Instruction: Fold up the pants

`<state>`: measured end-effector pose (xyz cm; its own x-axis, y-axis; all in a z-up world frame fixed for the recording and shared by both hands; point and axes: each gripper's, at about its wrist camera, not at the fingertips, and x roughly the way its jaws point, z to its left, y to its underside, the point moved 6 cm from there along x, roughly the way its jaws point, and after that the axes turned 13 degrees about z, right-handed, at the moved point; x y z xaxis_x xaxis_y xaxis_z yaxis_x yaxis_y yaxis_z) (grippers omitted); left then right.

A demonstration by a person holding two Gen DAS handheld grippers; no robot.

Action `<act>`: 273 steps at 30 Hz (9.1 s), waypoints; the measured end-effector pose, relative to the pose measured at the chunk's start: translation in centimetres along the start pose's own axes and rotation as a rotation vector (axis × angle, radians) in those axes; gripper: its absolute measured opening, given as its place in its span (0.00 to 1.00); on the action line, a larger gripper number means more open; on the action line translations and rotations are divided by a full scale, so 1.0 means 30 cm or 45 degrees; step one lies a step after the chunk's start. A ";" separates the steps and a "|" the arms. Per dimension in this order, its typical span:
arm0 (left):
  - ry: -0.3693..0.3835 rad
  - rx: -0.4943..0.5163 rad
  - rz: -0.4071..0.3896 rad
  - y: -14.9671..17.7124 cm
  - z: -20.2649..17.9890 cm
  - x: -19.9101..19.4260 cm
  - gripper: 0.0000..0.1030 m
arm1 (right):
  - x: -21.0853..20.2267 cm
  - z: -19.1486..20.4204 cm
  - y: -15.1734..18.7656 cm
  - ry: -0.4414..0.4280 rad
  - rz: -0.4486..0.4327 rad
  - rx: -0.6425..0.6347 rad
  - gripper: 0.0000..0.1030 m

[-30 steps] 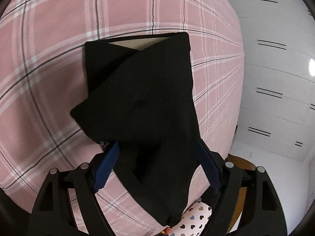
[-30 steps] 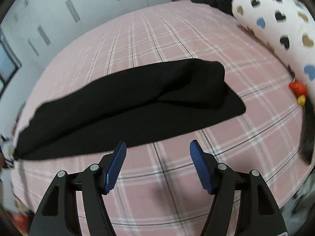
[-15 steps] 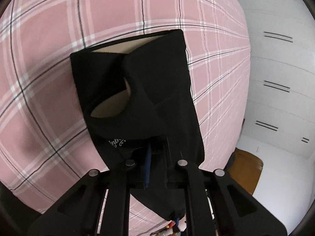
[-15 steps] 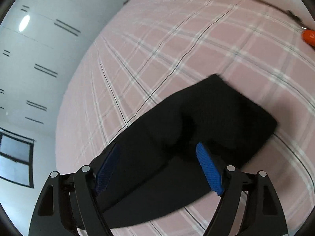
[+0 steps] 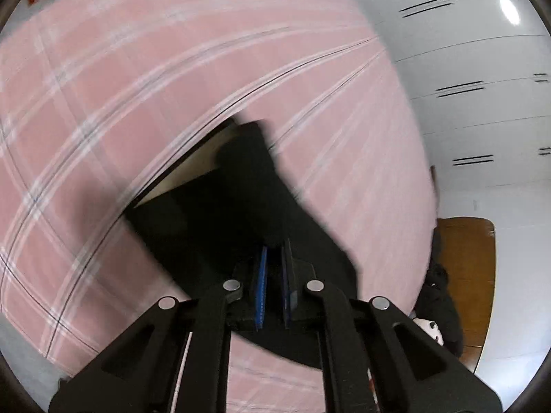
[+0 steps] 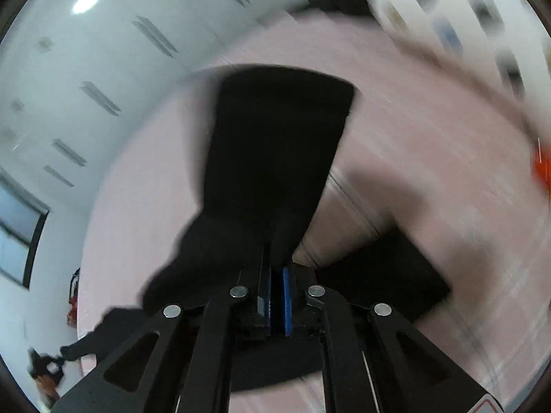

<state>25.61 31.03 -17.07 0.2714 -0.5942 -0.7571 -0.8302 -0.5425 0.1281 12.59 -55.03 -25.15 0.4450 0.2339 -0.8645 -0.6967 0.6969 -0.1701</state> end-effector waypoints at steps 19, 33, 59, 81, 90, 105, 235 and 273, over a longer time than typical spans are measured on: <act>-0.078 -0.013 -0.091 -0.012 0.126 0.047 0.05 | 0.003 0.048 0.009 -0.006 -0.063 0.006 0.05; -0.200 -0.114 -0.081 0.100 0.253 0.090 0.74 | 0.060 -0.169 0.025 -0.024 -0.017 0.149 0.61; 0.123 -0.325 -0.229 0.139 0.278 0.155 0.70 | 0.082 -0.163 0.250 0.048 -0.012 0.140 0.74; -0.572 0.095 -0.432 0.355 0.080 -0.081 0.59 | 0.095 -0.263 0.059 -0.061 -0.091 0.272 0.82; -1.010 0.623 -0.509 0.555 -0.251 0.090 0.75 | 0.004 -0.196 0.039 -0.039 -0.166 0.098 0.09; -1.110 0.804 -0.365 0.717 -0.295 0.291 0.81 | -0.035 -0.074 0.053 -0.053 -0.149 0.078 0.09; -0.338 0.072 -0.344 0.043 0.044 0.131 0.12 | 0.173 0.794 0.832 0.204 0.167 -0.783 0.73; -0.987 0.823 -0.339 0.789 -0.398 0.281 0.85 | 0.385 0.953 0.683 -0.114 0.482 -0.634 0.81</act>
<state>14.06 6.09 -12.79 0.2866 0.1662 -0.9435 -0.9538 -0.0427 -0.2973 19.53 -18.65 -25.10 0.1466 0.4733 -0.8686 -0.9839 0.1608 -0.0785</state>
